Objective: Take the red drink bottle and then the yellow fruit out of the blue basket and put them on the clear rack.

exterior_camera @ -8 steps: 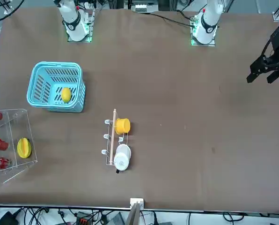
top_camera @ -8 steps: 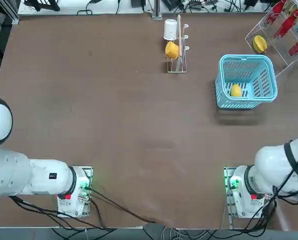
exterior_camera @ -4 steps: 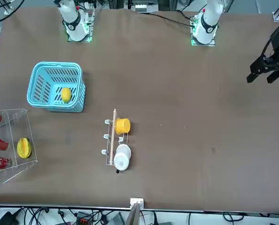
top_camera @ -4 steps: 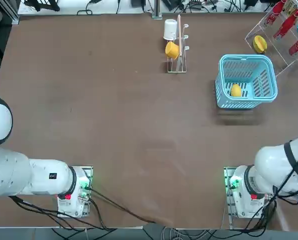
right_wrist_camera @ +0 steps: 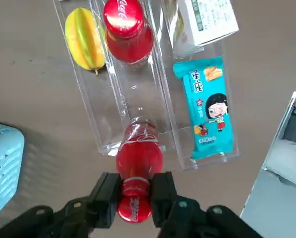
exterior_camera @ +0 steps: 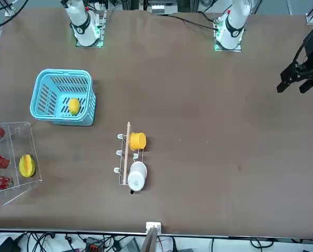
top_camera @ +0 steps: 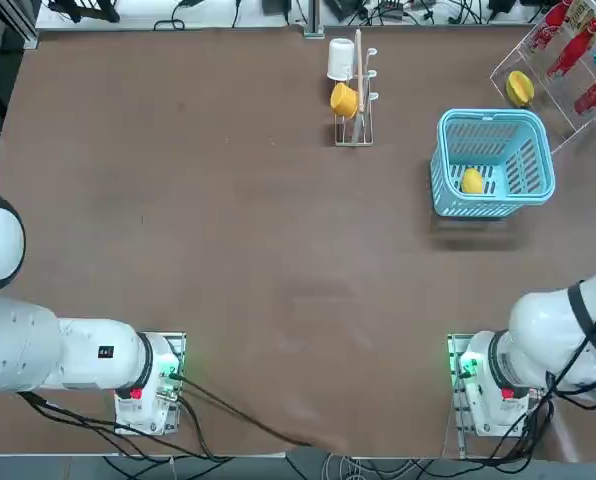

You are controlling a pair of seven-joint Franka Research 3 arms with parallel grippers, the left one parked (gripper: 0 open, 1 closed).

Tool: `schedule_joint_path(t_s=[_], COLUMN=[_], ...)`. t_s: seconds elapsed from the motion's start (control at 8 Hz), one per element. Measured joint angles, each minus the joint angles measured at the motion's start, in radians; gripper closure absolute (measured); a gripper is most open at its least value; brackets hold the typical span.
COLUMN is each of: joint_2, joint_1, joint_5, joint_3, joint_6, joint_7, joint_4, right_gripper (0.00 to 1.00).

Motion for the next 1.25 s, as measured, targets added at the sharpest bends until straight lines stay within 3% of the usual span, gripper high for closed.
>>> schedule_joint_path(t_s=[0.75,0.88,1.0,1.25], joint_2=[0.017,0.017,0.017,0.013], joint_1=[-0.004,-0.004,-0.004,-0.001], joint_5=[0.0,0.0,0.0,0.0], joint_3=[0.0,0.0,0.0,0.0], joint_6=[0.007,0.008,0.008,0.0], joint_7=[0.0,0.0,0.0,0.0], joint_4=[0.0,0.006,0.014,0.043], right_gripper=[0.61,0.33,0.32,0.01])
